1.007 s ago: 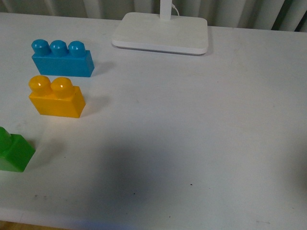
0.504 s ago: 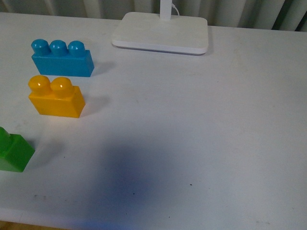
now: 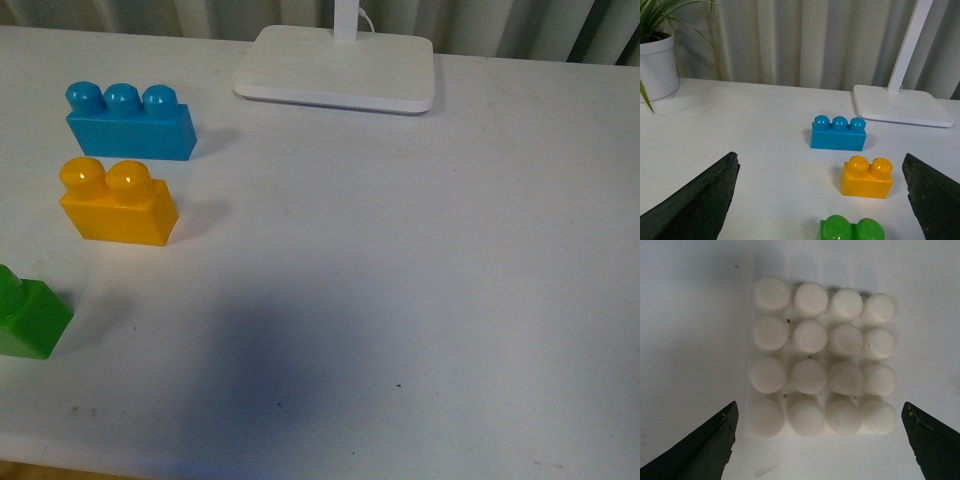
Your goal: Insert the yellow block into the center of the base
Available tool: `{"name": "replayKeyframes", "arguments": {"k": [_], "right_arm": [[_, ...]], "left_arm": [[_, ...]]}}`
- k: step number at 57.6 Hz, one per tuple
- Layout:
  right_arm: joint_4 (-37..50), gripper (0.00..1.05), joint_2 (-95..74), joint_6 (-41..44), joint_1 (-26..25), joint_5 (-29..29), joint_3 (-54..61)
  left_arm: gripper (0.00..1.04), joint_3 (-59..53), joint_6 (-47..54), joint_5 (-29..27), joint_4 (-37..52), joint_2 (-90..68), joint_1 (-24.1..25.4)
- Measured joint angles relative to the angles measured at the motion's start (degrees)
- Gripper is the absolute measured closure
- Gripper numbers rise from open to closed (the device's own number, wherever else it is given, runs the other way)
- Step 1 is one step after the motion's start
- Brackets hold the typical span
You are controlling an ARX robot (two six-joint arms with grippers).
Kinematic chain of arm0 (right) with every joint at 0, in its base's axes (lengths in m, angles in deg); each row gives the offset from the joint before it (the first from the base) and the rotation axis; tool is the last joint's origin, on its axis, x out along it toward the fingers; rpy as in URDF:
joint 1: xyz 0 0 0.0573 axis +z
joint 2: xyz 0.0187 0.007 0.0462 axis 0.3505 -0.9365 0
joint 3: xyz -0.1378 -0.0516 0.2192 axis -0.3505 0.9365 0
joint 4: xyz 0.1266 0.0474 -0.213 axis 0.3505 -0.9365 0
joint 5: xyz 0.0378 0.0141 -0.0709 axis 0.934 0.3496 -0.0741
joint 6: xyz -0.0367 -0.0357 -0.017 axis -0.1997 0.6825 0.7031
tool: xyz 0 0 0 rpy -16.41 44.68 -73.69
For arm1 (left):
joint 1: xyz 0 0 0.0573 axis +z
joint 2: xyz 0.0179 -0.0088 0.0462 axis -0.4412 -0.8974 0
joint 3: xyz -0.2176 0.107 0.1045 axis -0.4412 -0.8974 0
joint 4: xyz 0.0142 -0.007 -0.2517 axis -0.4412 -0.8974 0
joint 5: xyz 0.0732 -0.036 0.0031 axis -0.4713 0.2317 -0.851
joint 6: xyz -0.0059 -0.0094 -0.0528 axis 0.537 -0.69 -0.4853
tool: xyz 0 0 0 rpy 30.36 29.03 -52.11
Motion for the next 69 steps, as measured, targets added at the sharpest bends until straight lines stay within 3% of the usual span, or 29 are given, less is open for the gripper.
{"name": "replayKeyframes", "arguments": {"k": [13,69], "right_arm": [[-2.97,0.09,-5.57,2.27,-2.95,2.01,-4.17],[-5.51,0.09,-10.45,-1.84,-0.66,4.66,-9.77]], "left_arm": [[0.06,0.0,0.0,0.0,0.0,0.0,0.0],[0.06,0.0,0.0,0.0,0.0,0.0,0.0]]}}
